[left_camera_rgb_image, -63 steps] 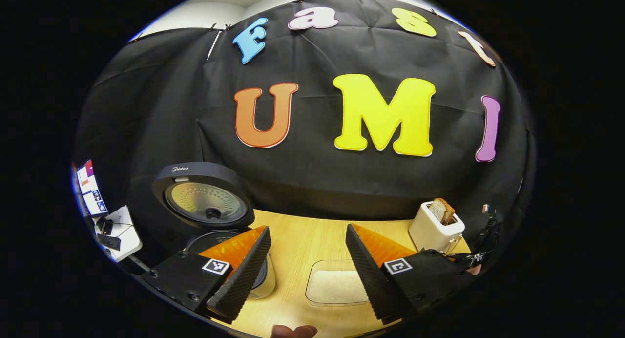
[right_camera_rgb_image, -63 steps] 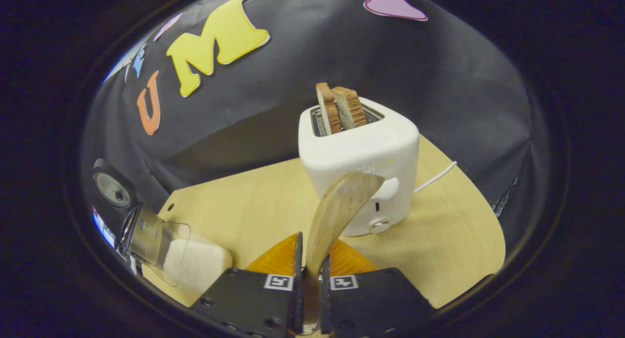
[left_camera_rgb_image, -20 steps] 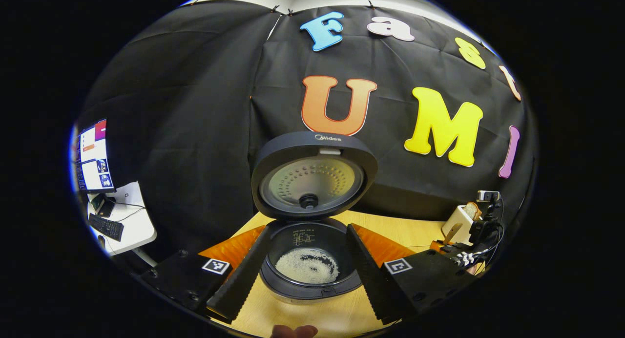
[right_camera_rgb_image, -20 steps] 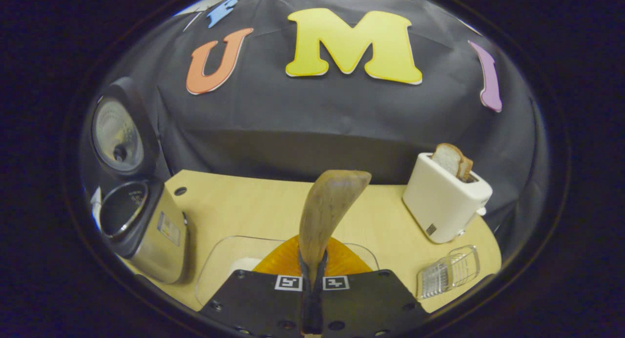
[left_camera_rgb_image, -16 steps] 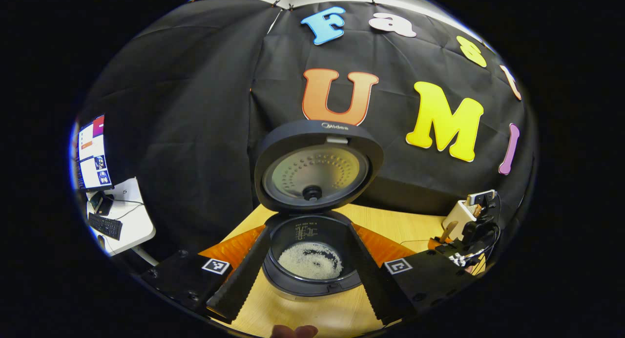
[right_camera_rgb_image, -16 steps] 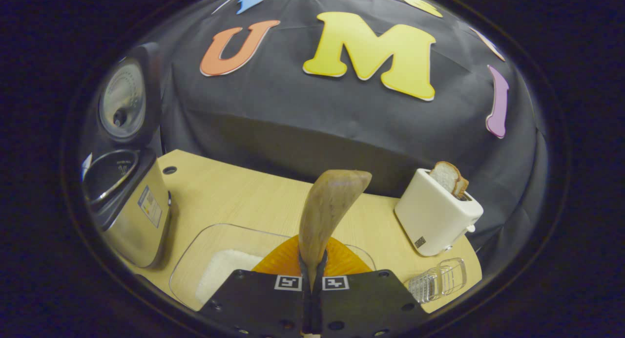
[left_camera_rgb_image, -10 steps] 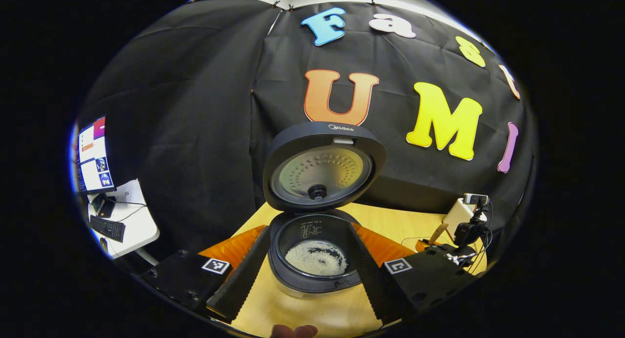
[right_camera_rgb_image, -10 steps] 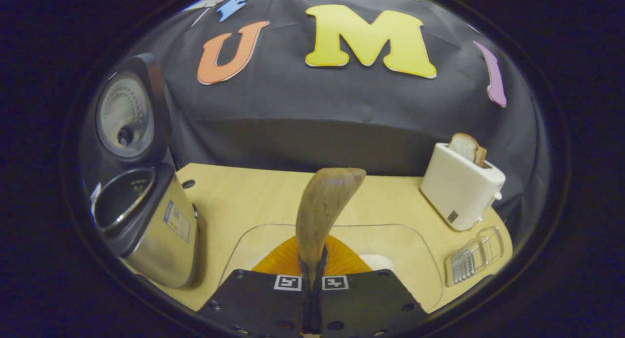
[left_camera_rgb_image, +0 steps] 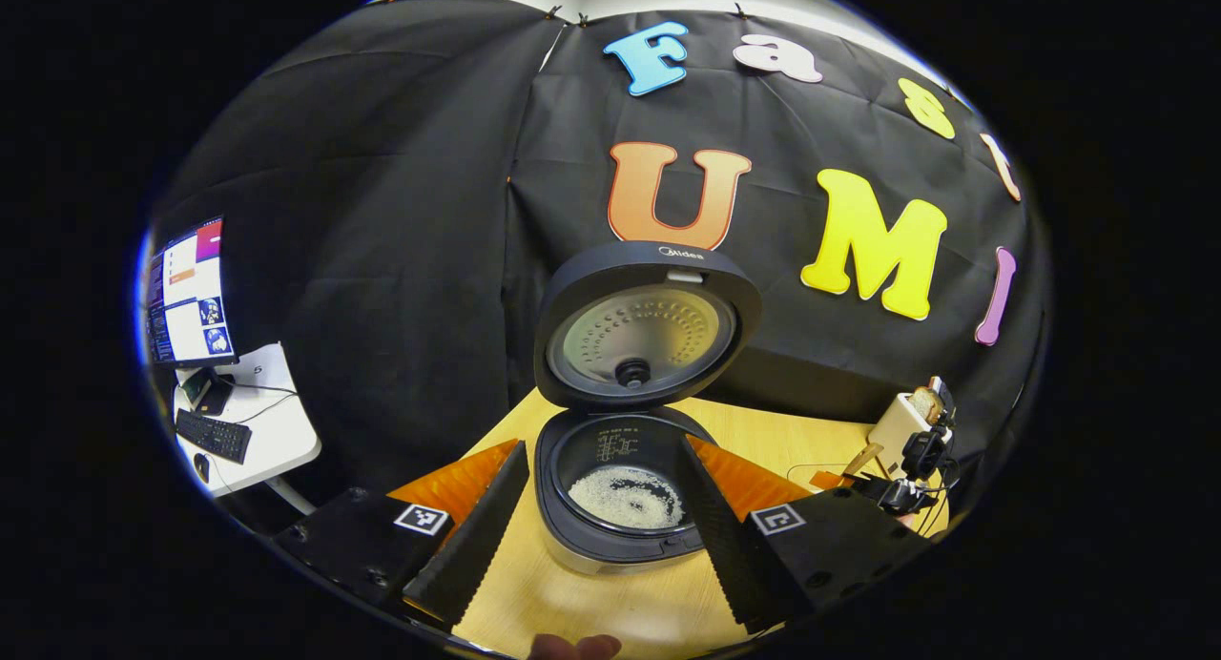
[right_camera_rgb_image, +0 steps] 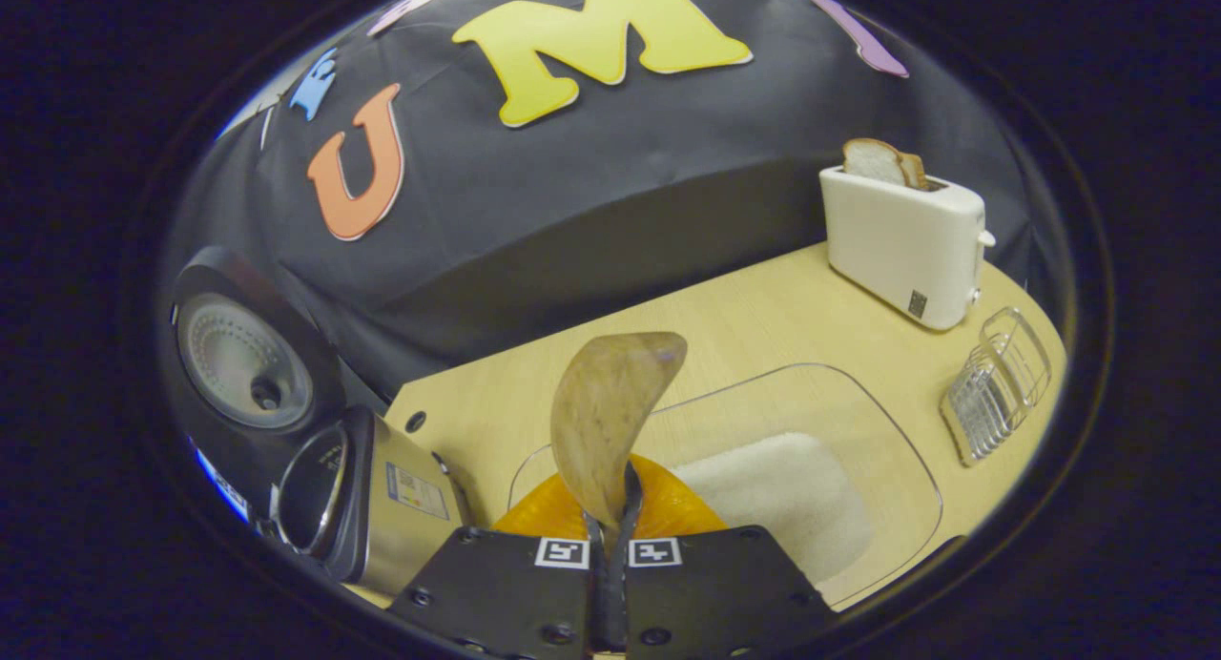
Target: Close the left gripper, press the button to open the rice cooker; take a wooden spoon from the chopstick holder with the right hand, scoop a spoonful of rice and pour it into the rice cooker, then put the wooden spoon back into the chopstick holder.
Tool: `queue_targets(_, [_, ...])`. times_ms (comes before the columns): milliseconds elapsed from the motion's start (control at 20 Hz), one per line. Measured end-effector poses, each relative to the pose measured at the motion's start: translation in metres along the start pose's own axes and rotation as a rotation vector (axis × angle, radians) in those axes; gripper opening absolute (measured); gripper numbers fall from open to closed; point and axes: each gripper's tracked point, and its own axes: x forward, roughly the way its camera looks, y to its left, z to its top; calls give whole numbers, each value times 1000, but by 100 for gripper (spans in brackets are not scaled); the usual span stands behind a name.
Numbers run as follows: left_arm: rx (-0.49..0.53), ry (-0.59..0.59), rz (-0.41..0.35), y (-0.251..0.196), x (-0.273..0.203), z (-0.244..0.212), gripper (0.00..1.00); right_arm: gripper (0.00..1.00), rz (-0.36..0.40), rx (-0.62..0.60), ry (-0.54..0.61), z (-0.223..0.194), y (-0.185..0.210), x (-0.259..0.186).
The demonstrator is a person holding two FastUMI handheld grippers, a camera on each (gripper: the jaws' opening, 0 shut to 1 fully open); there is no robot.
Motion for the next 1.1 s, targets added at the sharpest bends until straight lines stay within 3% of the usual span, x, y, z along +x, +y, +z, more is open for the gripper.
queue_targets(200, [7,-2,-3,-6,-3,1,98,0,49,30,9,1,7,-9])
queue_targets(1000, [81,16,-55,-65,-6,3,99,0,232,449,-90,55,-47,-47])
queue_targets(1100, [82,11,-61,-73,-6,3,99,0,241,455,-97,61,-49,-54])
